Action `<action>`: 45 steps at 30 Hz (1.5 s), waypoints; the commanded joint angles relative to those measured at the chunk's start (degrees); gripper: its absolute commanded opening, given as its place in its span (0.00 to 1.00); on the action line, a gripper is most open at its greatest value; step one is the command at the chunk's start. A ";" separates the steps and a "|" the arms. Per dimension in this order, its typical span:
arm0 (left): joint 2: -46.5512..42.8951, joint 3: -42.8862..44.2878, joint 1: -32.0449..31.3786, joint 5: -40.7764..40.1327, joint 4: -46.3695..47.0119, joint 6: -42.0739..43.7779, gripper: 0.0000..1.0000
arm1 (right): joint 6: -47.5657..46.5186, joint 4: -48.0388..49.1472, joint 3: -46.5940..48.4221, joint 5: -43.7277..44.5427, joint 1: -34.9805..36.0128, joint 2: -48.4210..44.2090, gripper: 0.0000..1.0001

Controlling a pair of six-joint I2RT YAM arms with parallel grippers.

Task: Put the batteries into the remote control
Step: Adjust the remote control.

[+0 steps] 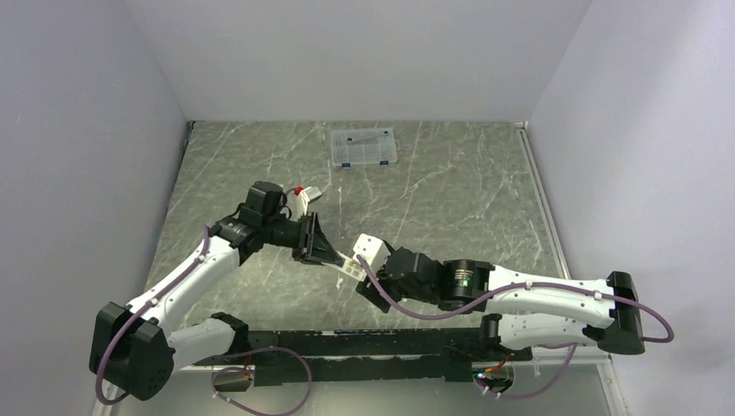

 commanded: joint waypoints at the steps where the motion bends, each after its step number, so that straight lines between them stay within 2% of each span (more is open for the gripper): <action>1: -2.14 -0.45 0.67 2.37 4.55 -3.44 0.00 | 0.35 -1.15 3.28 1.51 0.35 -1.55 0.74; 5: -3.10 -0.78 1.08 2.00 5.82 -5.67 0.00 | -0.69 -2.34 4.38 1.93 0.35 -3.15 0.84; 12: -4.92 -3.36 1.47 1.87 11.81 -13.82 0.00 | -3.93 0.40 4.43 2.40 0.35 -9.61 0.87; 19: -7.88 -5.03 1.61 0.42 15.03 -21.88 0.00 | -12.29 6.06 2.33 1.43 0.35 -14.54 0.84; 27: -9.84 -8.16 1.66 -0.92 20.87 -33.91 0.00 | -21.48 10.57 2.57 -1.47 0.60 -12.73 0.82; 36: -10.46 -5.85 1.75 -3.73 13.06 -34.86 0.00 | -33.01 12.09 2.83 0.80 2.37 -11.72 0.80; 45: -9.61 -8.11 1.75 -0.87 21.17 -44.31 0.00 | -37.76 12.25 1.68 -0.90 3.53 -12.01 0.80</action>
